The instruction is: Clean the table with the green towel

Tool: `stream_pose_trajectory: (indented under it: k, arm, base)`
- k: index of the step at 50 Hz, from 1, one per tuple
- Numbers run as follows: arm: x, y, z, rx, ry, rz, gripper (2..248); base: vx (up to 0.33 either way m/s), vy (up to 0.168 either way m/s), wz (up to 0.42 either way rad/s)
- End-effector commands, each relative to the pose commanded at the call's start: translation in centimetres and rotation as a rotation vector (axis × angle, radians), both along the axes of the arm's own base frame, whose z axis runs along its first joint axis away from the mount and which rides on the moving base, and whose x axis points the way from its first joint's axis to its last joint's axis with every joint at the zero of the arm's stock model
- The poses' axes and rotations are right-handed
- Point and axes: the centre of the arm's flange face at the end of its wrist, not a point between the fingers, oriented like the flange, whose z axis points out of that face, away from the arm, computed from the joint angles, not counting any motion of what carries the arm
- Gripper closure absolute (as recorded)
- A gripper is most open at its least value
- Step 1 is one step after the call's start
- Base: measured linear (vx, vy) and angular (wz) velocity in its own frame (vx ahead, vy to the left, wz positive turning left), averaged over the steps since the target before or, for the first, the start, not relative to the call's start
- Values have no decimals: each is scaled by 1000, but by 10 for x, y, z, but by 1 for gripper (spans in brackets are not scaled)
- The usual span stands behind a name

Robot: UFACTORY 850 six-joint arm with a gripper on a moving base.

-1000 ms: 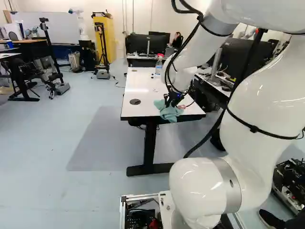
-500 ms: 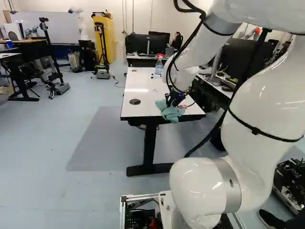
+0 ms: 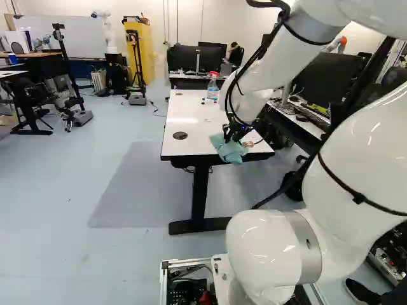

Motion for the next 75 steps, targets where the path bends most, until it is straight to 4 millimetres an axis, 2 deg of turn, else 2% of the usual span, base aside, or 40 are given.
stream_pose_trajectory:
  k: [9,38,60,75]
  arm:
    - [-9,-9,0,0,-1,-25,207]
    - [-6,-55,0,0,1,-141,207]
    - [-6,-56,1,0,-1,-142,207]
    - [0,-55,16,-6,-36,-136,207]
  base:
    - [0,0,0]
    - [0,0,0]
    - [0,0,0]
    - [0,0,0]
